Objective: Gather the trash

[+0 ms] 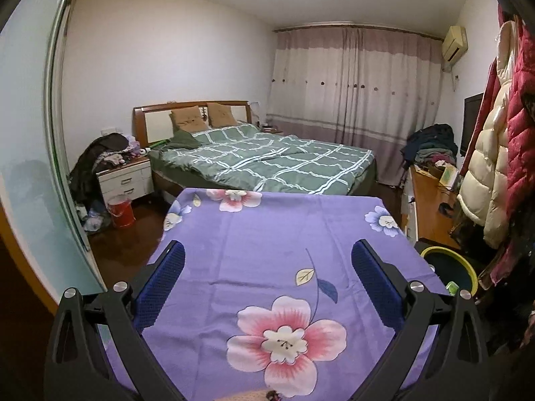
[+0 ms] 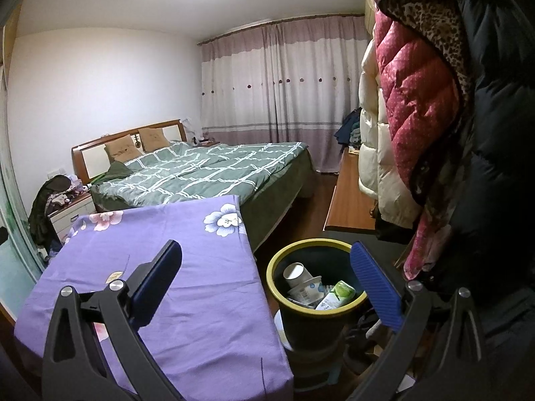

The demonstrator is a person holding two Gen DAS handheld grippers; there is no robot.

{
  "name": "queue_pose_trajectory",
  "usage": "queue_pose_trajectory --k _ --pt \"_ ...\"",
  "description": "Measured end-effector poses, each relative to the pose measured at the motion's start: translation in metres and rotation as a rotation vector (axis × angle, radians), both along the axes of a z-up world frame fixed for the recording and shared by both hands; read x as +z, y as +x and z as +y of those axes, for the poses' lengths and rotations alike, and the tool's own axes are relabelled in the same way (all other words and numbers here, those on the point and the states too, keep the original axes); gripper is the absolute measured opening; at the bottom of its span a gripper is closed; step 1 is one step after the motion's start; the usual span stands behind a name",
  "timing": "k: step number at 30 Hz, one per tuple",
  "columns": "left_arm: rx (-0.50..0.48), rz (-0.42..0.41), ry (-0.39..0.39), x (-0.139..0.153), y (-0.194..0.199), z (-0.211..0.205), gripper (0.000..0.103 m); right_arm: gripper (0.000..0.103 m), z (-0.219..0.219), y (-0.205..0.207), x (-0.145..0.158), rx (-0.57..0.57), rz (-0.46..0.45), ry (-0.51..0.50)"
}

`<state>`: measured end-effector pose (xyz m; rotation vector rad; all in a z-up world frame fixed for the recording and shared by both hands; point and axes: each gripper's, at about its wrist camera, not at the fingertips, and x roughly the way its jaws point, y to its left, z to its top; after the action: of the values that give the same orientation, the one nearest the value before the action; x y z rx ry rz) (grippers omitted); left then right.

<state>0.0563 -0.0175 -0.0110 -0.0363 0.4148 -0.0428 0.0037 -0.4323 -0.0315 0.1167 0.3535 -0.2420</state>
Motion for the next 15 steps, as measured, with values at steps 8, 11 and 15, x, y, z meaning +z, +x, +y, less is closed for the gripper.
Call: queue_pose_trajectory --k 8,11,15 --pt "0.005 0.037 0.005 -0.01 -0.006 -0.003 0.098 0.096 0.003 0.001 -0.003 0.013 0.013 0.011" --pt "0.006 0.032 0.014 -0.008 -0.005 -0.007 0.098 0.096 0.003 0.003 -0.004 0.013 0.018 0.014" --pt "0.005 0.032 0.02 -0.007 -0.003 -0.01 0.098 0.096 0.003 0.004 -0.004 0.015 0.018 0.017"
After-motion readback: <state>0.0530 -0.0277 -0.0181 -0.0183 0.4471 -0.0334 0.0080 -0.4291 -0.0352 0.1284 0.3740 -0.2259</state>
